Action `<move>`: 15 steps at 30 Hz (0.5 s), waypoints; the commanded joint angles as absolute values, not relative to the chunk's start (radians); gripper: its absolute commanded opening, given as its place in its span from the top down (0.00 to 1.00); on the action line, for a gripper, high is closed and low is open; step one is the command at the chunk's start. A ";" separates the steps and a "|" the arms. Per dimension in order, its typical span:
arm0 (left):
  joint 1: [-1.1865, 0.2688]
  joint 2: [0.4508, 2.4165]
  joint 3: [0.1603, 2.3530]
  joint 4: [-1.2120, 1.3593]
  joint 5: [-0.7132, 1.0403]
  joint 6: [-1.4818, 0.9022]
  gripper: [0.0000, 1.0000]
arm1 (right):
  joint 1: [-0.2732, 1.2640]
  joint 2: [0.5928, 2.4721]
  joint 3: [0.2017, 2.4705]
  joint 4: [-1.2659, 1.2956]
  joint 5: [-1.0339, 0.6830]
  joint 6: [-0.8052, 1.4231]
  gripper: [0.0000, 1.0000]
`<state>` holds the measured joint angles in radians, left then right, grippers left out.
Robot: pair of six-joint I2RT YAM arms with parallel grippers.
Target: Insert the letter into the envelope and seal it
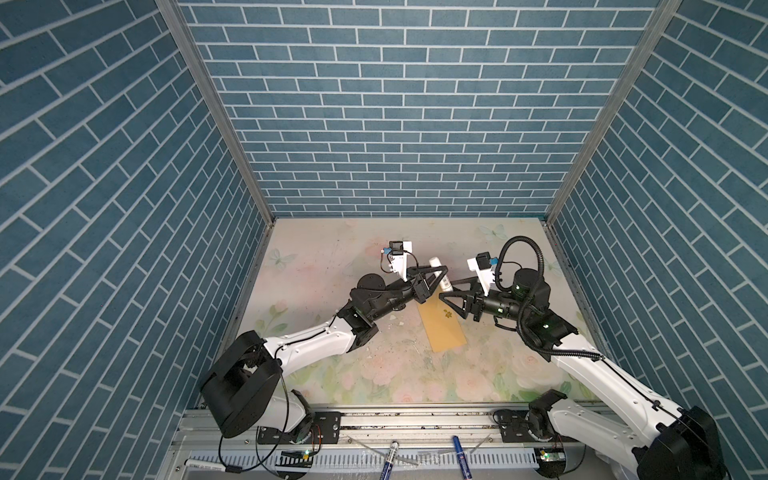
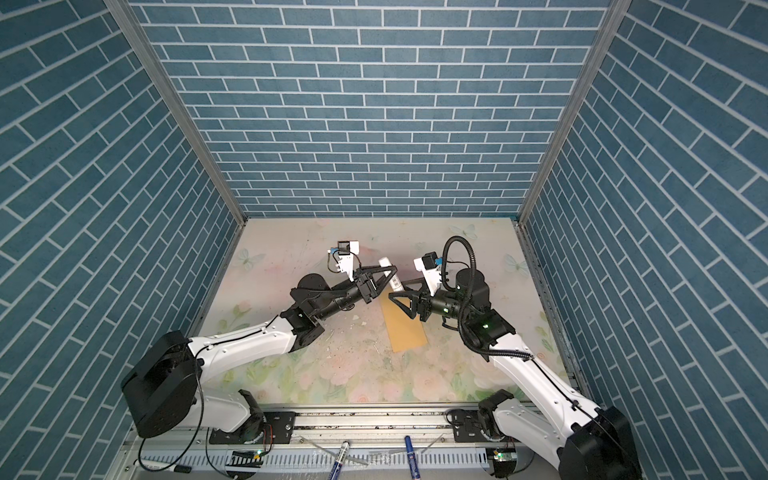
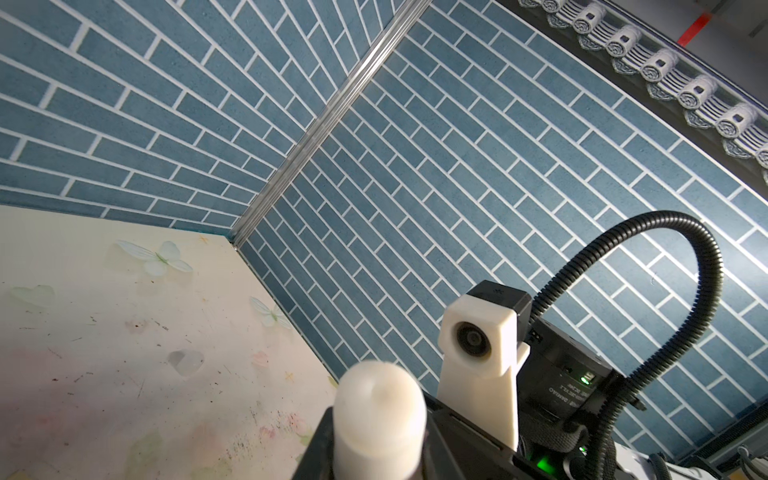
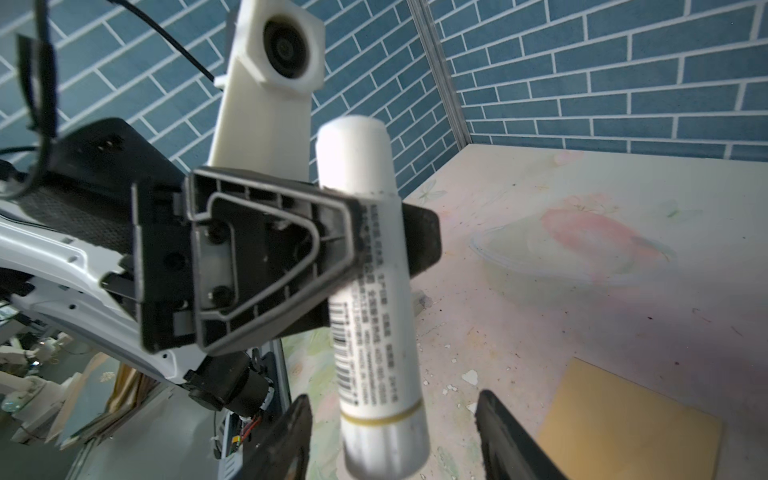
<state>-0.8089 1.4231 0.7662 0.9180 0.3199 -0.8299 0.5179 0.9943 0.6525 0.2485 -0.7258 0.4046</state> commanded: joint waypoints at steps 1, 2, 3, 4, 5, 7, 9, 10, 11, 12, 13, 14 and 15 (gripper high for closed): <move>-0.803 1.434 0.790 0.956 0.335 -0.835 1.00 | 0.506 0.980 0.618 0.343 -0.775 0.457 0.47; -0.804 1.434 0.790 0.956 0.334 -0.835 1.00 | 0.505 0.981 0.617 0.349 -0.775 0.458 0.52; -0.803 1.434 0.791 0.956 0.333 -0.835 1.00 | 0.503 0.982 0.618 0.355 -0.777 0.460 0.56; -0.804 1.436 0.790 0.954 0.334 -0.835 1.00 | 0.502 0.982 0.617 0.358 -0.779 0.462 0.58; -0.803 1.436 0.791 0.955 0.332 -0.836 1.00 | 0.500 0.983 0.615 0.360 -0.781 0.463 0.62; -0.803 1.437 0.792 0.951 0.329 -0.835 1.00 | 0.498 0.982 0.616 0.360 -0.781 0.466 0.71; -0.803 1.439 0.792 0.948 0.326 -0.833 1.00 | 0.498 0.982 0.614 0.362 -0.777 0.469 0.78; -0.804 1.440 0.792 0.945 0.324 -0.830 1.00 | 0.497 0.980 0.615 0.364 -0.774 0.472 0.81; -0.803 1.441 0.791 0.943 0.321 -0.829 1.00 | 0.497 0.978 0.612 0.367 -0.770 0.476 0.83; -0.803 1.442 0.789 0.942 0.317 -0.827 1.00 | 0.497 0.976 0.612 0.372 -0.765 0.478 0.86; -0.804 1.442 0.787 0.941 0.312 -0.826 1.00 | 0.497 0.974 0.613 0.372 -0.755 0.479 0.89; -0.804 1.443 0.786 0.939 0.307 -0.824 1.00 | 0.497 0.973 0.615 0.365 -0.740 0.477 0.92; -0.804 1.443 0.786 0.936 0.304 -0.822 1.00 | 0.497 0.971 0.618 0.351 -0.722 0.471 0.95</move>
<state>-0.8089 1.4326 0.7685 0.9257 0.3134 -0.8463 0.5018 0.9943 0.6285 0.3172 -0.7502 0.4461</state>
